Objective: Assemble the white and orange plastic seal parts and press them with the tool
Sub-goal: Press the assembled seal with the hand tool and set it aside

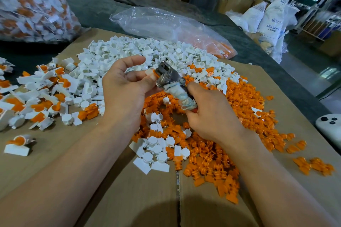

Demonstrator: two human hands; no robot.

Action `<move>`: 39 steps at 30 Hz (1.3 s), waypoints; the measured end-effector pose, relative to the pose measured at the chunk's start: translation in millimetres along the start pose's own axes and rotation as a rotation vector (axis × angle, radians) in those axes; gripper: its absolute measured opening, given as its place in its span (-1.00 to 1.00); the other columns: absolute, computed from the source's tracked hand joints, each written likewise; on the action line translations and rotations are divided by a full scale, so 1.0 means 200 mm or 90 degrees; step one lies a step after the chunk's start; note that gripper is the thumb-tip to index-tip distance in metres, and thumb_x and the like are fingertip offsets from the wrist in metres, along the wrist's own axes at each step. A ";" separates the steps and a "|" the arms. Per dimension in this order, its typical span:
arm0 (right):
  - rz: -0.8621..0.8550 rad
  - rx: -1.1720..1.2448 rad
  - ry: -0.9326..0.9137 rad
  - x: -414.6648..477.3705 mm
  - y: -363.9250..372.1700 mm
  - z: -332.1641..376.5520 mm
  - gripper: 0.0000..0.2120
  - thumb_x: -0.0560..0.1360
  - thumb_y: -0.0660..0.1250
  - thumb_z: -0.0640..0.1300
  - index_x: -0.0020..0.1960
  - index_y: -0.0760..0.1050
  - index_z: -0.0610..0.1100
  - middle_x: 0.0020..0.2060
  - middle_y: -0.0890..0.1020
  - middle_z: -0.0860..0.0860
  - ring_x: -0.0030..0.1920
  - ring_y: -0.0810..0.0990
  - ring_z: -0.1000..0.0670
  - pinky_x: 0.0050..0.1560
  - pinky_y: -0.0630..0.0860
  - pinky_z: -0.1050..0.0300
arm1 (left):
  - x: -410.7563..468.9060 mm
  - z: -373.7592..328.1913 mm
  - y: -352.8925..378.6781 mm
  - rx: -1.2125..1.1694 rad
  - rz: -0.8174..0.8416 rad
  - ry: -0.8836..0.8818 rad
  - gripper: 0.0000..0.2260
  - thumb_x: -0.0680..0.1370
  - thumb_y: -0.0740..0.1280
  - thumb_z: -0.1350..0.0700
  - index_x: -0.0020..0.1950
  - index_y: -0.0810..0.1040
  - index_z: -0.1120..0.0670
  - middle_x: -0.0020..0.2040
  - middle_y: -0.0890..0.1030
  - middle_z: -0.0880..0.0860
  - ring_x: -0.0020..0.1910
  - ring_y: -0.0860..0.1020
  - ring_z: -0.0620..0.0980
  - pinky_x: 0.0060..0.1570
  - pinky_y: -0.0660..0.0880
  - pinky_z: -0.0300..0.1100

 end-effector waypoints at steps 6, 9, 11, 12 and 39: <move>-0.017 0.009 -0.005 0.00 0.00 0.00 -0.79 0.44 0.29 -0.19 -0.11 0.24 -0.06 -0.41 0.40 0.03 -0.37 0.44 -0.08 -0.45 0.29 0.10 | 0.00 -0.01 0.00 0.004 -0.004 0.005 -0.71 0.41 0.34 0.44 -0.03 0.49 0.08 -0.52 0.54 -0.08 -0.43 0.59 -0.15 -0.41 0.52 -0.30; -0.022 0.005 -0.009 0.00 0.02 0.00 -0.79 0.46 0.30 -0.15 -0.11 0.23 -0.05 -0.41 0.37 0.07 -0.38 0.42 -0.04 -0.45 0.26 0.11 | 0.00 -0.01 0.00 -0.004 -0.006 -0.004 -0.71 0.42 0.32 0.46 -0.04 0.50 0.09 -0.51 0.54 -0.08 -0.43 0.59 -0.15 -0.41 0.52 -0.30; -0.027 0.012 -0.006 0.00 0.02 -0.01 -0.78 0.47 0.31 -0.10 -0.10 0.24 -0.05 -0.38 0.38 0.09 -0.37 0.41 0.02 -0.43 0.28 0.14 | 0.00 -0.01 0.00 -0.023 -0.009 -0.017 -0.74 0.42 0.33 0.46 -0.04 0.52 0.12 -0.48 0.54 -0.03 -0.42 0.60 -0.12 -0.41 0.52 -0.30; -0.031 0.020 0.002 0.00 0.02 -0.02 -0.78 0.47 0.32 -0.07 -0.10 0.25 -0.04 -0.36 0.39 0.11 -0.35 0.41 0.06 -0.41 0.29 0.17 | 0.01 -0.01 0.00 -0.032 -0.009 -0.024 -0.75 0.41 0.33 0.45 -0.05 0.52 0.14 -0.46 0.55 0.00 -0.42 0.60 -0.11 -0.40 0.53 -0.30; -0.031 -0.091 0.271 0.05 0.00 -0.30 -0.39 0.35 0.36 0.24 0.22 0.38 -0.14 0.10 0.51 -0.04 0.05 0.45 -0.04 -0.18 0.22 0.16 | -0.02 0.01 0.00 0.167 0.077 -0.019 -0.83 0.45 0.37 0.35 -0.16 0.60 0.07 -0.26 0.62 0.10 -0.35 0.64 -0.06 -0.34 0.56 -0.31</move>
Point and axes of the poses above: each hand's wrist, its own x-axis towards the middle knuckle, its own y-axis out of the palm, z = x × y, the point moved 1 cm from there along x, towards the middle knuckle
